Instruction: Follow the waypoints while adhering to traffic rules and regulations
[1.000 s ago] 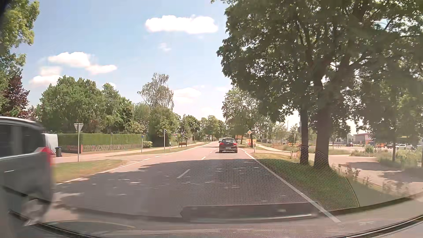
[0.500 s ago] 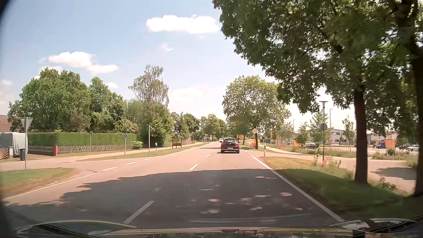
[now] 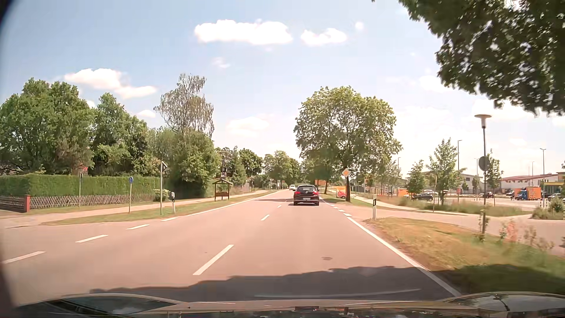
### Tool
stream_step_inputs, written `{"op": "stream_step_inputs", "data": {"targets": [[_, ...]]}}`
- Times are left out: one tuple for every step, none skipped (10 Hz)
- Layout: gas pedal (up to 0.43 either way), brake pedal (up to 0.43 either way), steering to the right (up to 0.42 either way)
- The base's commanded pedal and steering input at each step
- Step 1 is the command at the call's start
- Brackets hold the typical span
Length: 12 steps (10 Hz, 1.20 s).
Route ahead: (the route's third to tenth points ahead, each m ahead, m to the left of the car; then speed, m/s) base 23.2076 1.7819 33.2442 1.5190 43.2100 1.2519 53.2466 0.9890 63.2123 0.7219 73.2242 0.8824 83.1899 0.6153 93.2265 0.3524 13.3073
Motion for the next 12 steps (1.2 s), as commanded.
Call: {"op": "stream_step_inputs", "data": {"targets": [[0.157,0.012,0.005],[0.157,0.012,0.005],[0.157,0.012,0.005],[0.157,0.012,0.005],[0.157,0.012,0.004],[0.157,0.012,0.005],[0.157,0.006,0.005],[0.157,0.012,0.004],[0.157,0.006,0.004],[0.157,0.012,0.004],[0.157,0.006,0.002],[0.157,0.012,-0.001]]}}
